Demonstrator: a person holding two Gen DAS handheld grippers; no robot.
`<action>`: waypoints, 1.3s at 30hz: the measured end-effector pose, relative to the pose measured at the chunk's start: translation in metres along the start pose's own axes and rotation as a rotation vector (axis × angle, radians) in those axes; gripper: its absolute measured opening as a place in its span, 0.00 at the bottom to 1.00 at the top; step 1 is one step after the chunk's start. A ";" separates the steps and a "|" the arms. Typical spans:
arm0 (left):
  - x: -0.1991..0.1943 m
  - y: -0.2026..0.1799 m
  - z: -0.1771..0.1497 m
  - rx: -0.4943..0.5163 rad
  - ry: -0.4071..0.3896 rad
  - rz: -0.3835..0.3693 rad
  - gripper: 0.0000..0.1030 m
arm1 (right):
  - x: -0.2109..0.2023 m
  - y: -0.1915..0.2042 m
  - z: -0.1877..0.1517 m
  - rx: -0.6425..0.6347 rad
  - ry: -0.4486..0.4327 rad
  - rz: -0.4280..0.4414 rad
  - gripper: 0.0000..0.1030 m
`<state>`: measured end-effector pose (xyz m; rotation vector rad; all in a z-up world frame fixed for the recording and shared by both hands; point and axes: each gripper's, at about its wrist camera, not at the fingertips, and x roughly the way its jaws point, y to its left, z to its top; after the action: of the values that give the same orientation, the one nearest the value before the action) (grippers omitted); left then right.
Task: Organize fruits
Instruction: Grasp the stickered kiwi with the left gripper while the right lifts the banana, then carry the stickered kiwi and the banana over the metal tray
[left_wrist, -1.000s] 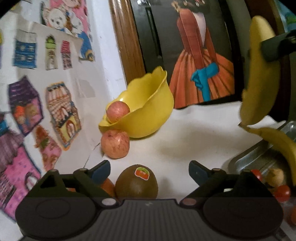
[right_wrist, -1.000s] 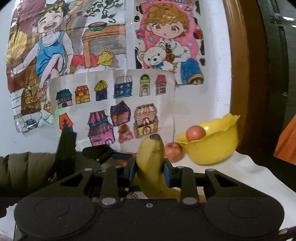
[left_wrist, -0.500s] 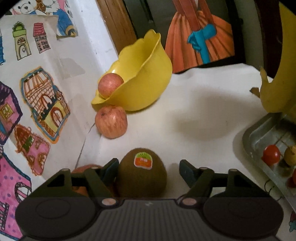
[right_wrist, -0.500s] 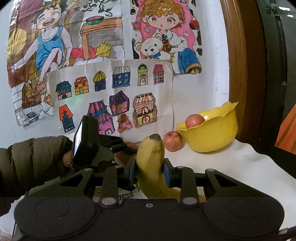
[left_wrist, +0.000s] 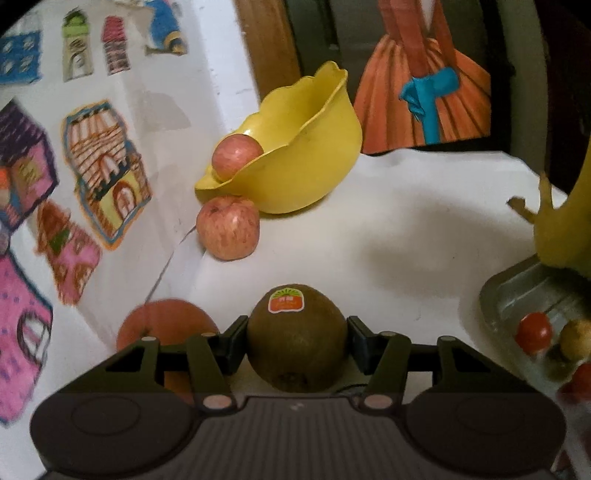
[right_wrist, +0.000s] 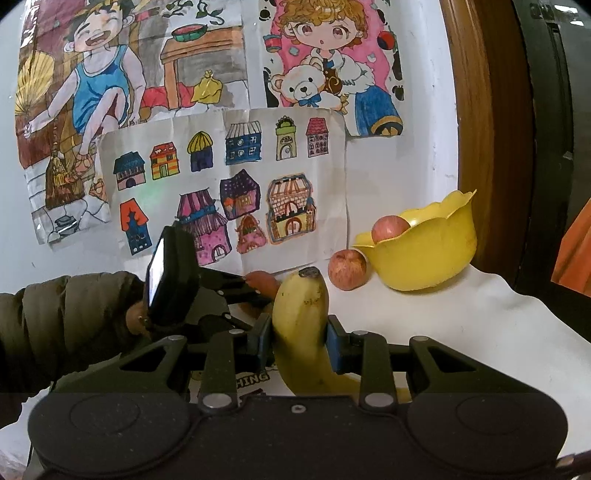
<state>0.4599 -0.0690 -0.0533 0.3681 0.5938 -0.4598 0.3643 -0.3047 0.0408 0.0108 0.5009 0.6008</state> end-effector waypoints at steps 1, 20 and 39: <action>-0.002 0.000 -0.001 -0.020 -0.003 -0.009 0.58 | -0.001 -0.001 -0.001 0.004 -0.001 -0.002 0.32; -0.060 -0.099 0.026 -0.039 -0.145 -0.228 0.58 | -0.086 -0.013 -0.021 0.071 -0.031 -0.104 0.32; -0.039 -0.137 0.024 -0.083 -0.051 -0.298 0.58 | -0.094 -0.027 -0.057 0.138 0.138 -0.171 0.32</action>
<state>0.3720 -0.1823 -0.0381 0.1885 0.6188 -0.7257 0.2864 -0.3861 0.0289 0.0576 0.6692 0.3999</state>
